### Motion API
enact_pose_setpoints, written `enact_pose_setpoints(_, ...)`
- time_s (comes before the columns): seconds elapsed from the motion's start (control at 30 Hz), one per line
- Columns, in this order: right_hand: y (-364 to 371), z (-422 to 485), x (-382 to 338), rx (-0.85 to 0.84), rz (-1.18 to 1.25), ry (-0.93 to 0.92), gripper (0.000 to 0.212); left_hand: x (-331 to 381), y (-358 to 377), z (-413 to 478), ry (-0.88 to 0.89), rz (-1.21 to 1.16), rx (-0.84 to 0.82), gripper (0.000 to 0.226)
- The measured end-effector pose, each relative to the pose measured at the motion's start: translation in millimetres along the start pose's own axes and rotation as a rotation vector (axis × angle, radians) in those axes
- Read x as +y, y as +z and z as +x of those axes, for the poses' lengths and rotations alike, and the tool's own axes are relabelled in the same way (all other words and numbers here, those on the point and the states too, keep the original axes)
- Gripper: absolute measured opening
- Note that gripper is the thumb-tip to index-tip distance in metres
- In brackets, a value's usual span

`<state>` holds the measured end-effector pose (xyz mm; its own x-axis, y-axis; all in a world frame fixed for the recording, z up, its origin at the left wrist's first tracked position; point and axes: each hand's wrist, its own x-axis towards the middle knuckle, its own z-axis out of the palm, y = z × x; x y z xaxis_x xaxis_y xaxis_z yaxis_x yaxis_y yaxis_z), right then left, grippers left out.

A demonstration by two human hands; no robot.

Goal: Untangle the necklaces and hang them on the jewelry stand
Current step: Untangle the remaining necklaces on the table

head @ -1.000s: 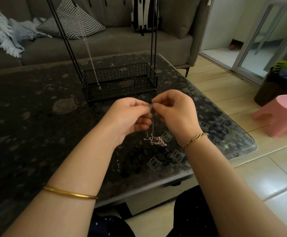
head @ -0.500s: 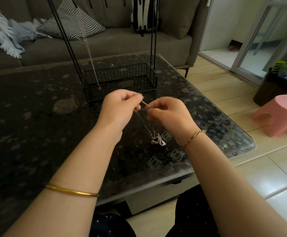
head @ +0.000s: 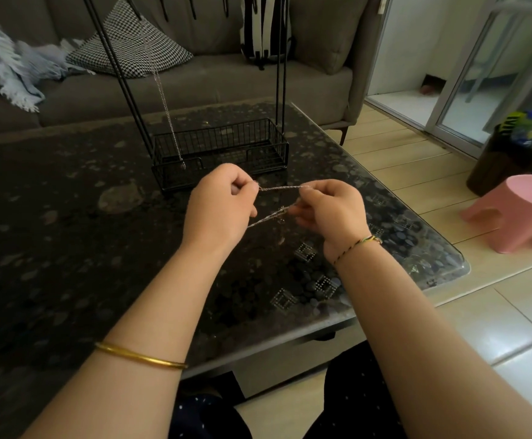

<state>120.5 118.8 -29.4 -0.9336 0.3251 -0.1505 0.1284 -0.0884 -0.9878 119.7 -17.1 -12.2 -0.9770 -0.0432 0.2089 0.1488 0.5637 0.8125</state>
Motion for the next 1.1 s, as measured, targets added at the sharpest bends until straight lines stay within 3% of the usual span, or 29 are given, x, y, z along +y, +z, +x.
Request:
enact_pose_setpoints(0.13, 2.9, -3.0, -2.4, -0.033, 0.12, 0.104, 0.017, -0.8, 6.1, -1.6, -0.015, 0.066, -0.09, 0.014)
enact_pose_setpoints(0.3, 4.5, -8.3, -4.7, -0.19, -0.079, 0.159, 0.047, 3.7, 6.8, -2.5, -0.024, 0.062, -0.077, 0.016)
enact_pose_setpoints(0.53, -0.3, -11.9, -8.5, -0.333, 0.03, 0.238, 0.038, 1.9, 5.4, 0.3, -0.126, -0.01, -0.068, 0.004)
enact_pose_setpoints(0.77, -2.9, -9.6, -5.2, -0.325, 0.013, 0.121, 0.035, 7.5, 1.4, -3.4, -0.266, -0.062, -0.375, 0.007)
enact_pose_setpoints(0.93, -2.7, -8.4, -2.9, -0.265, -0.112, -0.029, 0.033, 7.9, 1.8, -4.7, -0.276, -0.092, -0.454, 0.01)
enact_pose_setpoints(1.1, -0.3, -9.2, -3.5, -0.24, -0.196, -0.105, 0.03, 6.9, 1.7, -4.6, -0.245, -0.07, -0.419, 0.008)
